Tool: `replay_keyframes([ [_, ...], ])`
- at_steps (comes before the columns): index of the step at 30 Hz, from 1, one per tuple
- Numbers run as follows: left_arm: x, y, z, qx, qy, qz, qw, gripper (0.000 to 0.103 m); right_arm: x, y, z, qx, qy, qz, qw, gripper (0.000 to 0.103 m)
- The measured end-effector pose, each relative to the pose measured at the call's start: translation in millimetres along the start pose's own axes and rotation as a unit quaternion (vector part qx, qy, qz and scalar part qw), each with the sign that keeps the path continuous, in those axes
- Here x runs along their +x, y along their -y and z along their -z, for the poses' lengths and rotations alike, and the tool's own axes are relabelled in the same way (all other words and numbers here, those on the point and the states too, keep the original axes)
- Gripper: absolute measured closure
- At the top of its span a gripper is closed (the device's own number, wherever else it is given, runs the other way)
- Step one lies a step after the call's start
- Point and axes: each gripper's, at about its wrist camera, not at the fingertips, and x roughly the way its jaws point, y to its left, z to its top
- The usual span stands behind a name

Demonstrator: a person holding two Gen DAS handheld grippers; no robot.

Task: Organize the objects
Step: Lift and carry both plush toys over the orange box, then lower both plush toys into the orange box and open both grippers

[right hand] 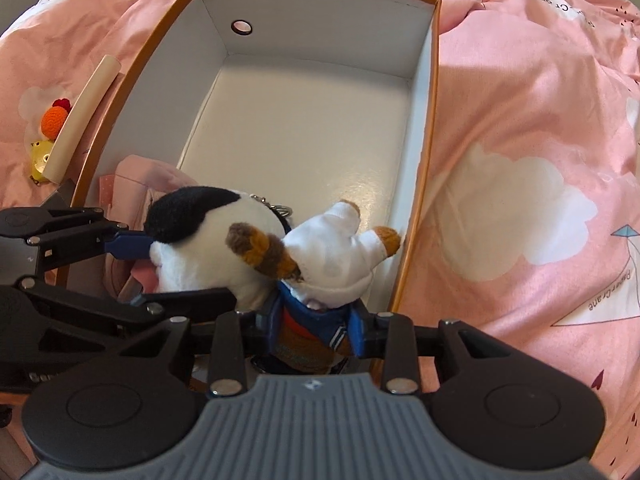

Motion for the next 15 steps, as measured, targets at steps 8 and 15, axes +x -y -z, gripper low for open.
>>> replay_keyframes([
  [8,-5.0,5.0,3.4,0.060,-0.002,0.001,0.9982,0.033,-1.2,-3.8,9.6,-0.052,0.032,-0.002,0.998,0.059],
  [15,-19.5,8.5,-1.1,0.099,-0.009,0.006,0.9950,0.039,3.1,-14.4,16.6,-0.112,0.028,0.001,0.993,0.056],
])
